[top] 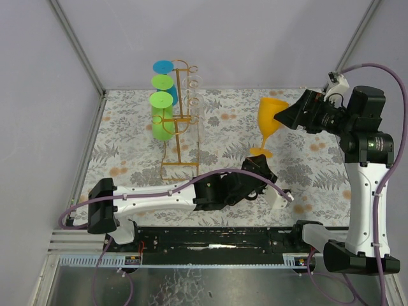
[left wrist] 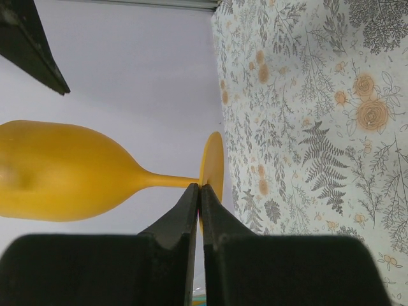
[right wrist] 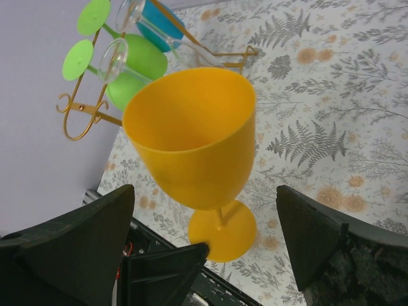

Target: Take the wine glass off the wine glass rack

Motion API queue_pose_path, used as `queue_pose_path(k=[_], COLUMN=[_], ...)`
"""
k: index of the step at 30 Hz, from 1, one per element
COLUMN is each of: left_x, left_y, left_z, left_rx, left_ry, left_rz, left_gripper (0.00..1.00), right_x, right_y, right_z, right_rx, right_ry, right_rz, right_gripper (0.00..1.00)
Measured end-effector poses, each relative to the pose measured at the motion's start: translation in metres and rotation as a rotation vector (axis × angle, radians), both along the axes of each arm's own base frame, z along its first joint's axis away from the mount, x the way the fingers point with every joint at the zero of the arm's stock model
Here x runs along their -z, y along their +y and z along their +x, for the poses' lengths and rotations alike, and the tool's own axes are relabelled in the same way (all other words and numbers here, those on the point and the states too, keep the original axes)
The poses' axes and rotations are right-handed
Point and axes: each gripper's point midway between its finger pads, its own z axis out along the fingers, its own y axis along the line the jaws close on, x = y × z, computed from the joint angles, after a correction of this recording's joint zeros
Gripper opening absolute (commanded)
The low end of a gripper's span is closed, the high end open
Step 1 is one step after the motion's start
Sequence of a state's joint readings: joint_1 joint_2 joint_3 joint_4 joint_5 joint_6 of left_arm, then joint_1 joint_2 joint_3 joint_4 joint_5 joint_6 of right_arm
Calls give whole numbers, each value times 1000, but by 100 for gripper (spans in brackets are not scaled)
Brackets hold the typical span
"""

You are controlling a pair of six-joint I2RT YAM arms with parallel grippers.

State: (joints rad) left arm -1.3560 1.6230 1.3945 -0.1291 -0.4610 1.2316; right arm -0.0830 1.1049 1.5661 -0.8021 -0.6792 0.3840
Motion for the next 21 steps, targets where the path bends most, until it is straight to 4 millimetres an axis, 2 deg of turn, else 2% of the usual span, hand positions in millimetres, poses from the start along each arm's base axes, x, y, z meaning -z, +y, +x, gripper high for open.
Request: queue_pose_path(k=[9,21], left_x=[8,14], left_y=[-6,-6], left_z=[-7,-10], left_rx=[15,12], left_ry=[4,7], left_rz=[16,41], left_gripper=[0,0], right_x=[1,27], right_y=[23,24], right_z=[-8,9], right_rx=[-140,-163], right_ry=[-13,25], right_rz=[8,-61], right_gripper=[99,99])
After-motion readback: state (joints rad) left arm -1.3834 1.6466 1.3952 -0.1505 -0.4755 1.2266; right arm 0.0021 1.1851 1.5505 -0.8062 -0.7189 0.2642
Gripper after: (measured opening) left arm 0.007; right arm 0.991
